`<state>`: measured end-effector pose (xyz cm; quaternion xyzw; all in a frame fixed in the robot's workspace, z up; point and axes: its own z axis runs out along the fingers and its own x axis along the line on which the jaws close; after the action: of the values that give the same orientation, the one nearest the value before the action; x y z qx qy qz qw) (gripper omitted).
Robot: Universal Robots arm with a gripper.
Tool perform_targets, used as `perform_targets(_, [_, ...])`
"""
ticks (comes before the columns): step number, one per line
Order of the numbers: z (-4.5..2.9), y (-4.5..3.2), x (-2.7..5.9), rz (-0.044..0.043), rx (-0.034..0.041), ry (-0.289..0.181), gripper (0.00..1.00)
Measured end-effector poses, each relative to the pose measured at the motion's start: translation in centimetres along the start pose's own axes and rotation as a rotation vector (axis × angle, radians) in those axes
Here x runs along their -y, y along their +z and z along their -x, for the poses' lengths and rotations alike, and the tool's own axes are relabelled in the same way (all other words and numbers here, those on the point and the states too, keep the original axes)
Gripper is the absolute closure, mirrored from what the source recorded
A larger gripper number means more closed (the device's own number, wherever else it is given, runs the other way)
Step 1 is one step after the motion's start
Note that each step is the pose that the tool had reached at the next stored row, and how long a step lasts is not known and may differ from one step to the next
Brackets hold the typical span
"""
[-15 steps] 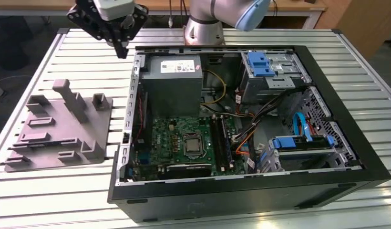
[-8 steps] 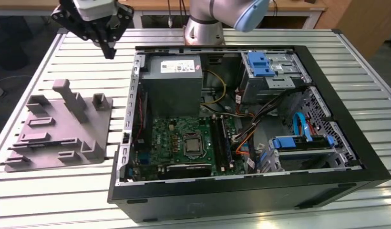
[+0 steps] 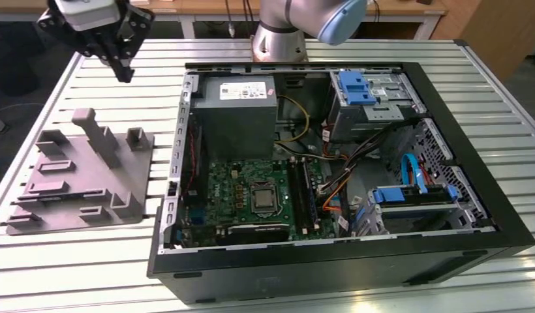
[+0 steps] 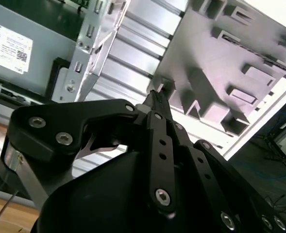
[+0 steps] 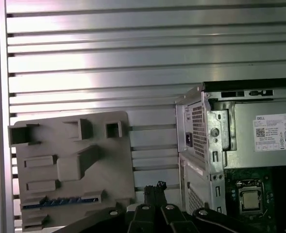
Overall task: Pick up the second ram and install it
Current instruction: 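Reach for the second ram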
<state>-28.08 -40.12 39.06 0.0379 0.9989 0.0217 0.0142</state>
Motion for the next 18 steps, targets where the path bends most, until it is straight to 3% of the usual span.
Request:
perform_targets(7, [-2.42,0.1,1.43,0.0,0.0,0.0,0.9])
perform_targets(18, [-3.97,1.34,3.95,0.0001,0.0001,0.0,0.9])
